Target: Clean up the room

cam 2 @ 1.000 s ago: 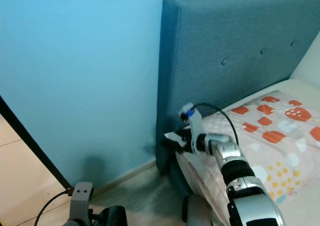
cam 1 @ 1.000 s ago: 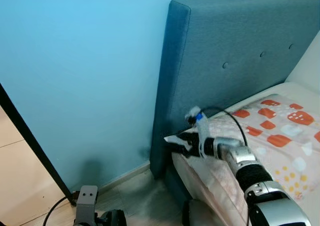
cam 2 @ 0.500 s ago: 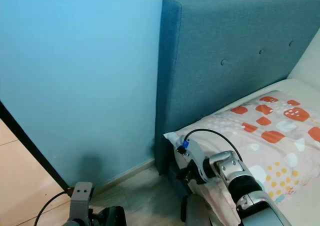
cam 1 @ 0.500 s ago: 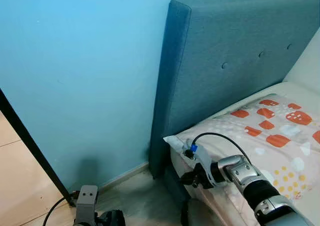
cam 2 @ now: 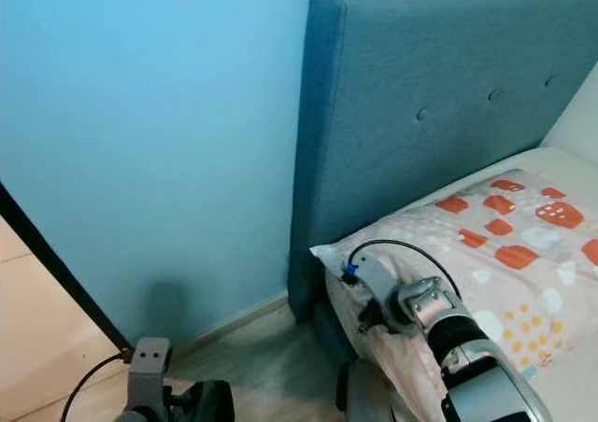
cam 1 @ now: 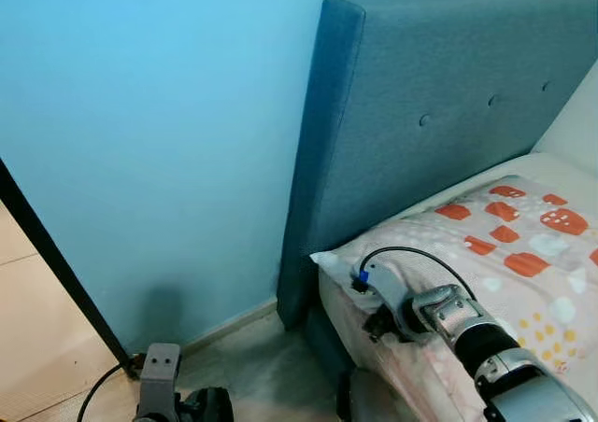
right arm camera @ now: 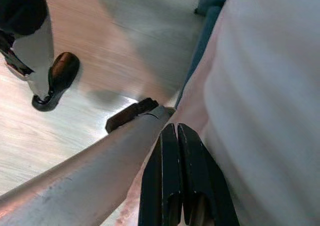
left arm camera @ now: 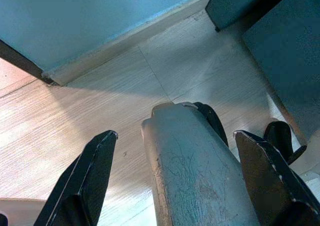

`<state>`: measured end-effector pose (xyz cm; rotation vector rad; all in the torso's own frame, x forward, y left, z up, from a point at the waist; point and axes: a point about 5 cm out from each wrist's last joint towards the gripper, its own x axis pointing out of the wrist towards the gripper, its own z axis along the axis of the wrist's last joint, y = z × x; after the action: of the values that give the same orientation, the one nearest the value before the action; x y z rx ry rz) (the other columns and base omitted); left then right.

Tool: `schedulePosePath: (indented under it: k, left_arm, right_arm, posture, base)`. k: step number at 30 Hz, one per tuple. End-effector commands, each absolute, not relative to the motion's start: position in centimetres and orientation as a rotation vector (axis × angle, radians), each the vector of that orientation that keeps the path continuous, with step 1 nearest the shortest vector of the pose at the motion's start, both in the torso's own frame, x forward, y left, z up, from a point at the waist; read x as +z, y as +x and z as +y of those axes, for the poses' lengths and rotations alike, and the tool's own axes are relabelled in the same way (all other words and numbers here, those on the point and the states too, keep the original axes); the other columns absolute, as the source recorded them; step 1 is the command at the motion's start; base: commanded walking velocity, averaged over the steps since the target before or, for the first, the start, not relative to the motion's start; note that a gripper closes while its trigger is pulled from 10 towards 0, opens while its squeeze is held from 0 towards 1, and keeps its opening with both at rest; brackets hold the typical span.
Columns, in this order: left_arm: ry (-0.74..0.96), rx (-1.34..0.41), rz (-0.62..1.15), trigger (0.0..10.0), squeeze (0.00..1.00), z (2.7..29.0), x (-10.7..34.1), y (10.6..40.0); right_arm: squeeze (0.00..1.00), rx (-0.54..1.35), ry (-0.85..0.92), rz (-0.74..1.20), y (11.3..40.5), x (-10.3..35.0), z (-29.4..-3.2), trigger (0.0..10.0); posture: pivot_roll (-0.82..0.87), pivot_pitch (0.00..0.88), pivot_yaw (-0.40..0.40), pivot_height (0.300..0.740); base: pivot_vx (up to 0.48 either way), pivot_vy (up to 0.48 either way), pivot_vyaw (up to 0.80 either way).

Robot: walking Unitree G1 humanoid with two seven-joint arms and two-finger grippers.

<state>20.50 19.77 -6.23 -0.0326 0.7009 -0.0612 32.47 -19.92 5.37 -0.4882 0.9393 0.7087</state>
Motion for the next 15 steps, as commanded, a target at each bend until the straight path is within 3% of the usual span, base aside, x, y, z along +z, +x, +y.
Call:
schedulePosePath:
  k: [1, 9, 12, 13, 15]
  left_arm:
    - [-0.052, -0.066, 0.776, 10.0, 0.00, 19.6, -7.4, 18.6]
    - [-0.065, -0.067, 0.738, 10.0, 0.00, 19.5, -7.2, 18.5]
    - [-0.065, -0.067, 0.738, 10.0, 0.00, 19.5, -7.2, 18.5]
    - [-0.071, -0.073, 0.706, 10.0, 0.00, 19.3, -6.9, 19.1]
    - [-0.071, -0.073, 0.706, 10.0, 0.00, 19.3, -6.9, 19.1]
  right_arm:
    - [0.00, 0.651, -0.534, 0.970, 32.4, 5.3, -21.3, 10.0]
    - [0.00, 0.364, -0.616, 0.823, 34.6, 8.2, -24.4, 10.0]
    - [0.00, 0.364, -0.616, 0.823, 34.6, 8.2, -24.4, 10.0]
    - [0.00, 0.210, -0.588, 0.694, 35.9, 10.8, -26.1, 10.0]
    - [0.00, 0.210, -0.588, 0.694, 35.9, 10.8, -26.1, 10.0]
  posture:
    - [0.06, 0.179, -0.117, 0.575]
    - [0.07, 0.211, -0.128, 0.575]
    - [0.07, 0.211, -0.128, 0.575]
    - [0.07, 0.219, -0.132, 0.575]
    - [0.07, 0.219, -0.132, 0.575]
  base:
    - [0.000, 0.000, 0.00]
    - [0.000, 0.000, 0.00]
    - [0.000, 0.000, 0.00]
    - [0.000, 0.000, 0.00]
    - [0.000, 0.000, 0.00]
